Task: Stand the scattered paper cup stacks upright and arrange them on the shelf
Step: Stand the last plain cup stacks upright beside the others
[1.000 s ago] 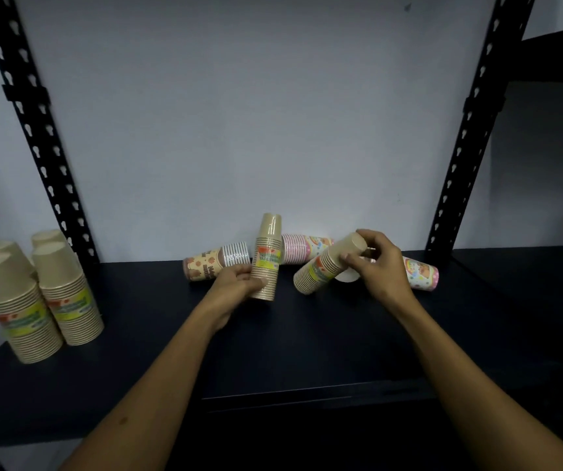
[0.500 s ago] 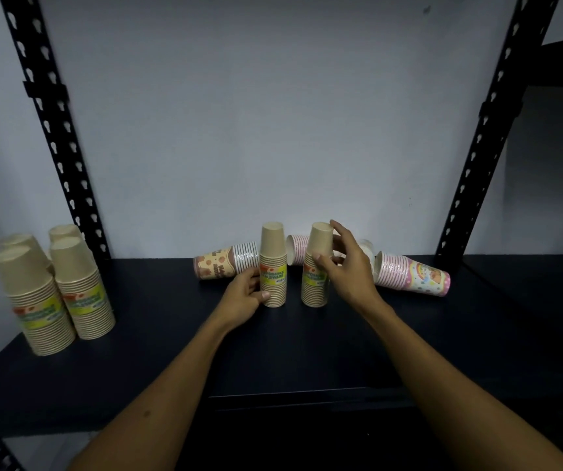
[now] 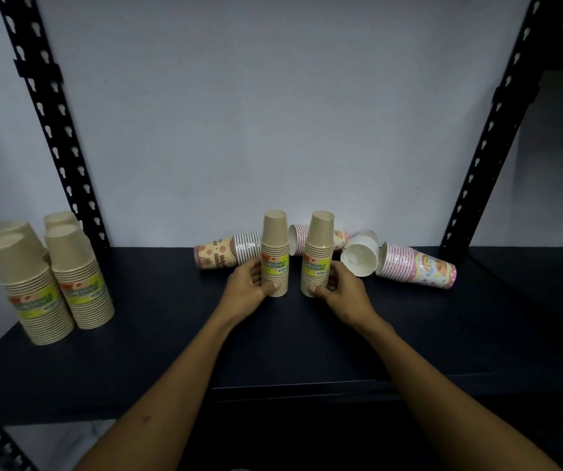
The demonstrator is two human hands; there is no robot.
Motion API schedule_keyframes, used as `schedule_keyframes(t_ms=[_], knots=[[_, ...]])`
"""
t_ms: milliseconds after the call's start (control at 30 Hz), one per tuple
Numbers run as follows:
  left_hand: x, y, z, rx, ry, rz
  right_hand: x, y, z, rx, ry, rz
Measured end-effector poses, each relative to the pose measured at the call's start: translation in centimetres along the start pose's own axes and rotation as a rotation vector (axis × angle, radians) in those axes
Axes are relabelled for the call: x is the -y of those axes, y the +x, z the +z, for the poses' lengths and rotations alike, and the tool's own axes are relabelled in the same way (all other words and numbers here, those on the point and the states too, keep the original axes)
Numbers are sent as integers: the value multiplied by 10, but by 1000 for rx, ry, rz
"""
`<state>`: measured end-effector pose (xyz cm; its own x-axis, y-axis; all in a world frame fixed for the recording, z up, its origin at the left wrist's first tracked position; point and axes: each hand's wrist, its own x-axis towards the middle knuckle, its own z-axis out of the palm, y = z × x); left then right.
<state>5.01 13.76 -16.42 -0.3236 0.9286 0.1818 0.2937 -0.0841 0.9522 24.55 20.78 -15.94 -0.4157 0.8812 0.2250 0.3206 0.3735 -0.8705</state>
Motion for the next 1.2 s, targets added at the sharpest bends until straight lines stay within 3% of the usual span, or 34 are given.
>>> schedule_keyframes(t_ms=[233, 600, 1200], knots=[[6, -2, 4, -27, 139, 8, 1, 7, 14, -21, -53, -4], [6, -3, 2, -47, 153, 41, 2, -3, 17, -31, -127, -123], [3, -9, 0, -31, 167, 69, -1, -3, 14, 20, 22, -71]])
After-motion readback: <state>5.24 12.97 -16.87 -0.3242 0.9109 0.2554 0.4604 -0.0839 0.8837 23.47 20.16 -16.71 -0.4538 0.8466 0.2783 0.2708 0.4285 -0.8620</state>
